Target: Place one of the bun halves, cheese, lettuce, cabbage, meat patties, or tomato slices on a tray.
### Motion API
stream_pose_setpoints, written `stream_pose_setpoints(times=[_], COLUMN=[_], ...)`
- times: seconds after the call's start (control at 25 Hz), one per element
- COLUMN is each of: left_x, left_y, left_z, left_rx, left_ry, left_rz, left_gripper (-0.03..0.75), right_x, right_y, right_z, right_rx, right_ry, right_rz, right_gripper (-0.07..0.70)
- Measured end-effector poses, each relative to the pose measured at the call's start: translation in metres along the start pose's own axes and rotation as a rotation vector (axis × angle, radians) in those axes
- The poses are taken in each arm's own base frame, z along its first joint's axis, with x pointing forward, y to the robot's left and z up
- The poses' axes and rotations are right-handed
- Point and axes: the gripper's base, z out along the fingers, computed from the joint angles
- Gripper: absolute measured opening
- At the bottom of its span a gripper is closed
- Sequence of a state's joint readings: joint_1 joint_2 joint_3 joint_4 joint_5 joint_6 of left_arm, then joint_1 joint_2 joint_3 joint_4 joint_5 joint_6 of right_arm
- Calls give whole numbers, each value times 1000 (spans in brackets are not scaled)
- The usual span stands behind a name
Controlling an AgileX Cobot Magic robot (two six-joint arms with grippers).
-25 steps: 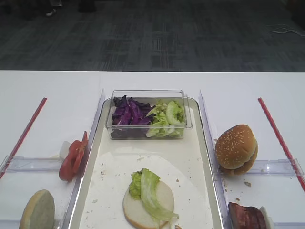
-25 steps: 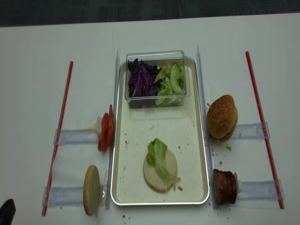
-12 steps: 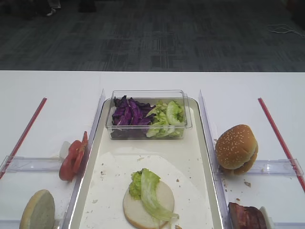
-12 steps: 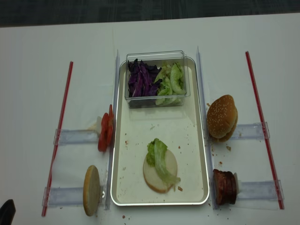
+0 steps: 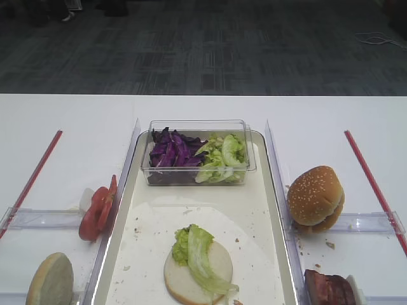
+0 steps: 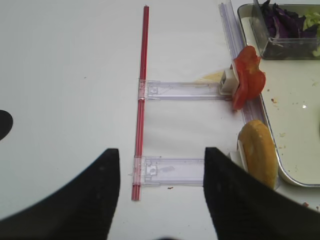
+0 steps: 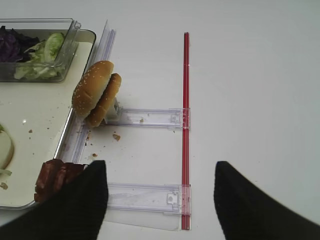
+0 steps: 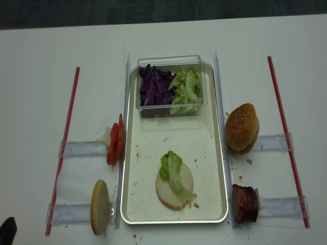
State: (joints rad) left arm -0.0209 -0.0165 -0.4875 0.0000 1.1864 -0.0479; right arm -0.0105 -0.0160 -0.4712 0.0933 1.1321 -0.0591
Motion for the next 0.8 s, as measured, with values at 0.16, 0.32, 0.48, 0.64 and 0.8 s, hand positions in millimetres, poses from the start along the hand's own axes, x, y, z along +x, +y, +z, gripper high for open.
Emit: stream_pose_setpoints(times=[0.16, 0.32, 0.48, 0.64, 0.8], left_x=[0, 0, 0, 0, 0], left_y=[0, 0, 0, 0, 0], left_z=[0, 0, 0, 0, 0], left_rx=[0, 0, 0, 0, 0], left_ry=[0, 0, 0, 0, 0], left_rz=[0, 0, 0, 0, 0], left_gripper=[359, 360, 359, 360, 360], right_x=[0, 0, 0, 0, 0], right_y=[0, 0, 0, 0, 0], right_z=[0, 0, 0, 0, 0], right_rx=[0, -1, -1, -1, -1], right_ry=[0, 0, 0, 0, 0], right_rz=[2, 2, 2, 2, 2], right_gripper=[468, 468, 468, 468, 468])
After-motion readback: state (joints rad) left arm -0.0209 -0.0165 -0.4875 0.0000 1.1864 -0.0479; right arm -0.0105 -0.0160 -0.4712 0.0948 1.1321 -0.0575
